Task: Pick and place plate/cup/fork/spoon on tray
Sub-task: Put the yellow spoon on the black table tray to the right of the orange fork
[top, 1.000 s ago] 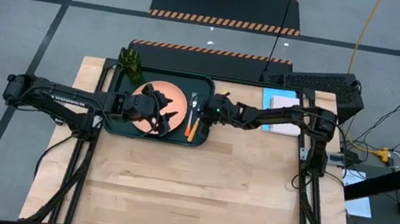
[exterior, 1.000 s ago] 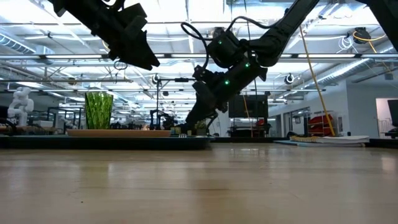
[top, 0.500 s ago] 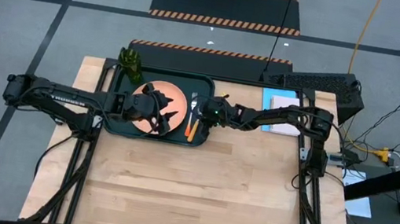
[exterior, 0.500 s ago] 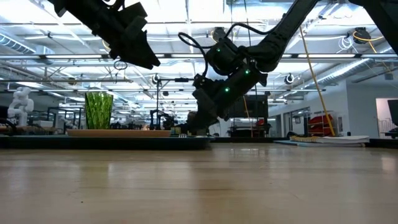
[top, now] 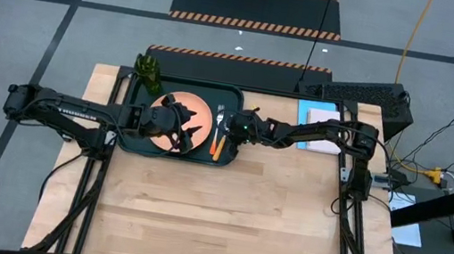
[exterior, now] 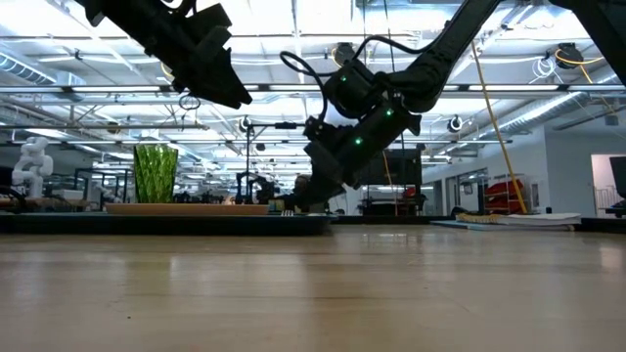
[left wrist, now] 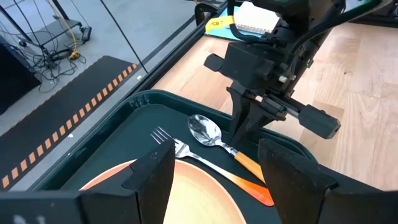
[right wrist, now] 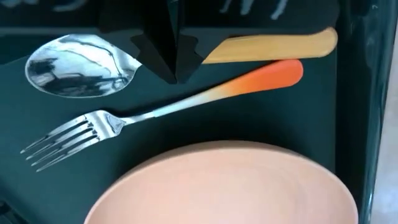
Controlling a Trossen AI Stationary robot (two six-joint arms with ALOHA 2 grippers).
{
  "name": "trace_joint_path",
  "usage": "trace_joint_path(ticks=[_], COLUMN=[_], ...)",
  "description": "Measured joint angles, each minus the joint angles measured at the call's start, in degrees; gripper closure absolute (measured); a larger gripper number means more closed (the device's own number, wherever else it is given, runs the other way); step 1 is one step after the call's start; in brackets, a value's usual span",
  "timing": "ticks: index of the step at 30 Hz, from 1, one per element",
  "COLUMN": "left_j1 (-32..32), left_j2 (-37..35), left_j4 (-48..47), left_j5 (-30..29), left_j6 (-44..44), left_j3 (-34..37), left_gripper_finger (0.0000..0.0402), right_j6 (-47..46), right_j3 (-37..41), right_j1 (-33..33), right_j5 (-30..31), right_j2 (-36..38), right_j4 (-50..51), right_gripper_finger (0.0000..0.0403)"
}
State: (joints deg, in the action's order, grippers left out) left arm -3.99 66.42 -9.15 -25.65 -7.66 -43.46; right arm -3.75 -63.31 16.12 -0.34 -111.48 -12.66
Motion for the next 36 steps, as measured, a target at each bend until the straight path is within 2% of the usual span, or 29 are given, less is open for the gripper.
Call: trace_joint_path(ticks=[10,14,27,36], left_j1=[0.0,-0.1,-0.1,-0.1], left_j2=[0.0,0.0,0.0,0.0], left_j4=[0.1,1.7,3.9,3.8], left_j5=[0.0,0.0,0.0,0.0], left_j6=[0.1,0.6,2.7,2.7], left_j3=[0.0,0.0,0.0,0.0], left_gripper_finger=[0.017,0.017,0.017,0.017], right_j6=[-1.3,-3.0,1.1,5.9], right_j3=[0.0,0.0,-0.1,-0.1], right_j1=[0.3,0.3,1.4,3.7], right_j5=[-3.1,-7.4,-4.2,-4.2], right_j2=[-0.9,-2.1,-2.4,-2.4], right_j4=[-1.3,-2.1,0.1,0.7], right_gripper_finger=[0.0403,0.0403,0.0403,0.0403])
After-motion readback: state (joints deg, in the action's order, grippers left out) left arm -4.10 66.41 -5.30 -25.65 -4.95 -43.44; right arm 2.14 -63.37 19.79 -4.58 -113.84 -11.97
